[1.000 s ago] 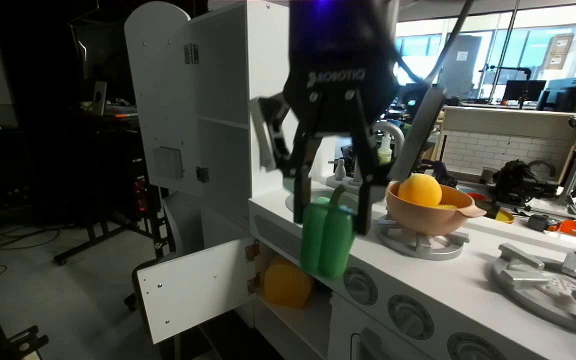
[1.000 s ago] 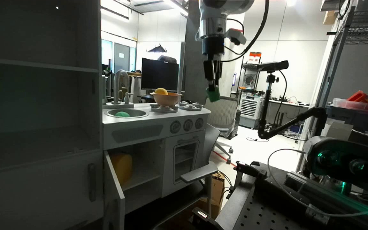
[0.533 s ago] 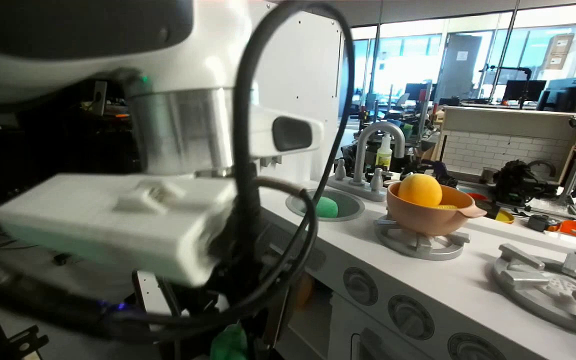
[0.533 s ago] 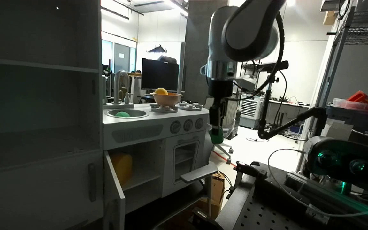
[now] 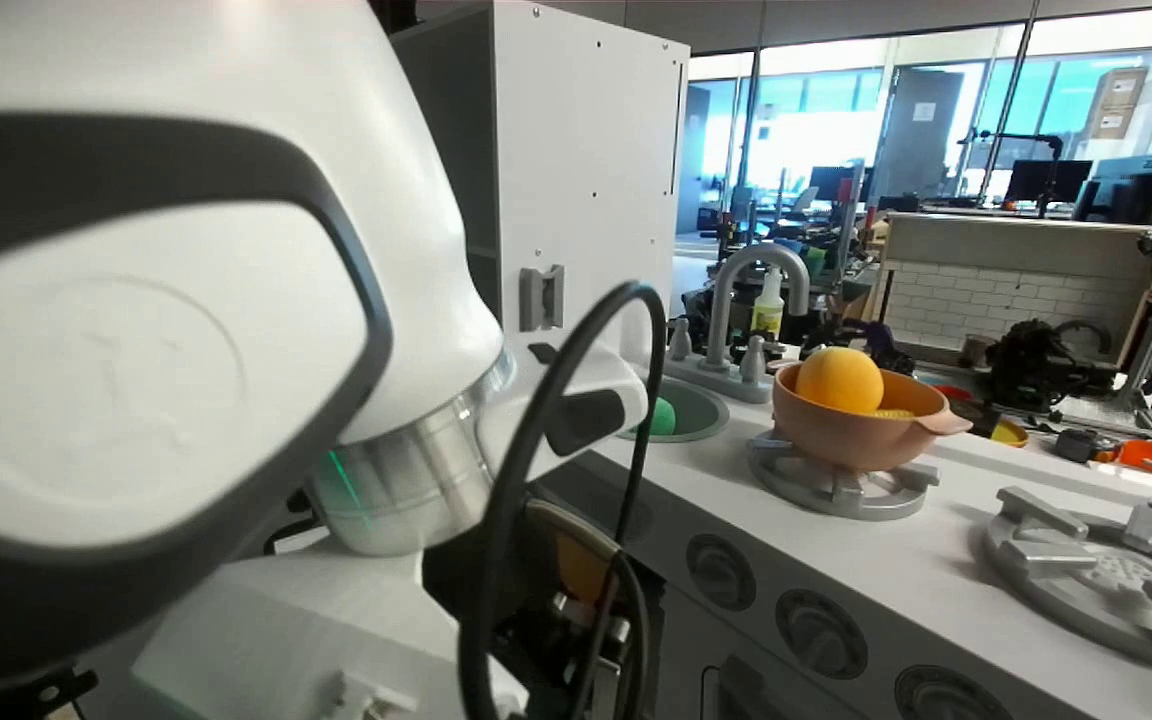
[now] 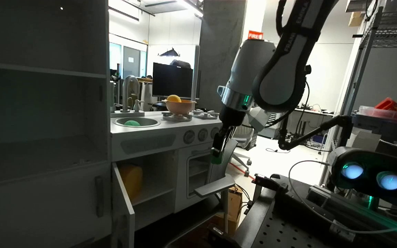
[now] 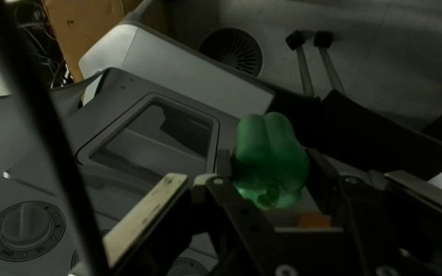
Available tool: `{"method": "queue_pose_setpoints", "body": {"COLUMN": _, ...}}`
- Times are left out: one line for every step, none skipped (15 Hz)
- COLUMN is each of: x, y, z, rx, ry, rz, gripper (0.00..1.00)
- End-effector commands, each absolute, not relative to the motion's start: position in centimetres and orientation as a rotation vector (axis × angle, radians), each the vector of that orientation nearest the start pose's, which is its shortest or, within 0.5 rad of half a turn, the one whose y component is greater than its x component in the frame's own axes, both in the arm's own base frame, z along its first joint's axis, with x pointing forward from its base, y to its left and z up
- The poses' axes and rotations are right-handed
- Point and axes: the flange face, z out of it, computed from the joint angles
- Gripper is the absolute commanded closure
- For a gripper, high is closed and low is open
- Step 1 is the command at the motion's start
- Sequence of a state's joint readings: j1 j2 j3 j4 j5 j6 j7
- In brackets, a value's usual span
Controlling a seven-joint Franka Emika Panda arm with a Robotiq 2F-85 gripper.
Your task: Put the green pepper and green plushy in the open cabinet
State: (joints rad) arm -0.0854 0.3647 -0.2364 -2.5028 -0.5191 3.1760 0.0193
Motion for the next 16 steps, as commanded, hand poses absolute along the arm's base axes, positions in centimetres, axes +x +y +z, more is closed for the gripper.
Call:
{"method": "queue_pose_setpoints", "body": {"x": 49.4, "y": -11.3, "z": 13.1, "rx": -3.283, "ry": -0.372, "rz": -0.558, "gripper": 0.75}}
{"method": "queue_pose_setpoints", "body": {"x": 49.8, "y": -10.4, "z": 12.2, "rx": -3.283, "ry": -0.395, "rz": -0.580, "gripper": 0.75}}
{"method": "queue_pose_setpoints", "body": {"x": 50.1, "y": -10.0, "z": 10.8, "rx": -3.278, "ry": -0.408, "rz": -0.600, "gripper": 0.75}}
{"method": "queue_pose_setpoints", "body": {"x": 50.6, "y": -9.0, "z": 10.1, "rx": -3.277, "ry": -0.427, "rz": -0.617, "gripper": 0.75}}
{"method": "queue_pose_setpoints", "body": {"x": 50.9, "y": -8.4, "z": 9.1, "rx": -3.275, "ry": -0.441, "rz": -0.634, "gripper": 0.75}}
{"method": "queue_pose_setpoints", "body": {"x": 51.4, "y": -8.1, "z": 7.4, "rx": -3.277, "ry": -0.449, "rz": -0.647, "gripper": 0.75}}
{"method": "queue_pose_setpoints", "body": {"x": 51.8, "y": -7.5, "z": 6.6, "rx": -3.278, "ry": -0.437, "rz": -0.669, "gripper": 0.75}}
{"method": "queue_pose_setpoints", "body": {"x": 52.3, "y": -7.0, "z": 5.8, "rx": -3.275, "ry": -0.438, "rz": -0.703, "gripper": 0.75}}
{"method": "queue_pose_setpoints", "body": {"x": 52.6, "y": -6.8, "z": 4.6, "rx": -3.267, "ry": -0.432, "rz": -0.747, "gripper": 0.75}}
{"method": "queue_pose_setpoints", "body": {"x": 52.4, "y": -7.1, "z": 4.0, "rx": -3.268, "ry": -0.437, "rz": -0.765, "gripper": 0.75}}
{"method": "queue_pose_setpoints", "body": {"x": 52.6, "y": -6.9, "z": 3.3, "rx": -3.268, "ry": -0.439, "rz": -0.776, "gripper": 0.75}}
{"method": "queue_pose_setpoints", "body": {"x": 52.8, "y": -7.0, "z": 2.3, "rx": -3.266, "ry": -0.437, "rz": -0.788, "gripper": 0.75}}
{"method": "queue_pose_setpoints", "body": {"x": 53.2, "y": -6.9, "z": 1.8, "rx": -3.265, "ry": -0.438, "rz": -0.793, "gripper": 0.75}}
{"method": "queue_pose_setpoints", "body": {"x": 53.6, "y": -6.5, "z": 2.0, "rx": -3.261, "ry": -0.437, "rz": -0.813, "gripper": 0.75}}
{"method": "queue_pose_setpoints", "body": {"x": 53.9, "y": -6.5, "z": 1.5, "rx": -3.256, "ry": -0.434, "rz": -0.828, "gripper": 0.75}}
{"method": "queue_pose_setpoints", "body": {"x": 54.4, "y": -6.4, "z": 1.4, "rx": -3.250, "ry": -0.431, "rz": -0.846, "gripper": 0.75}}
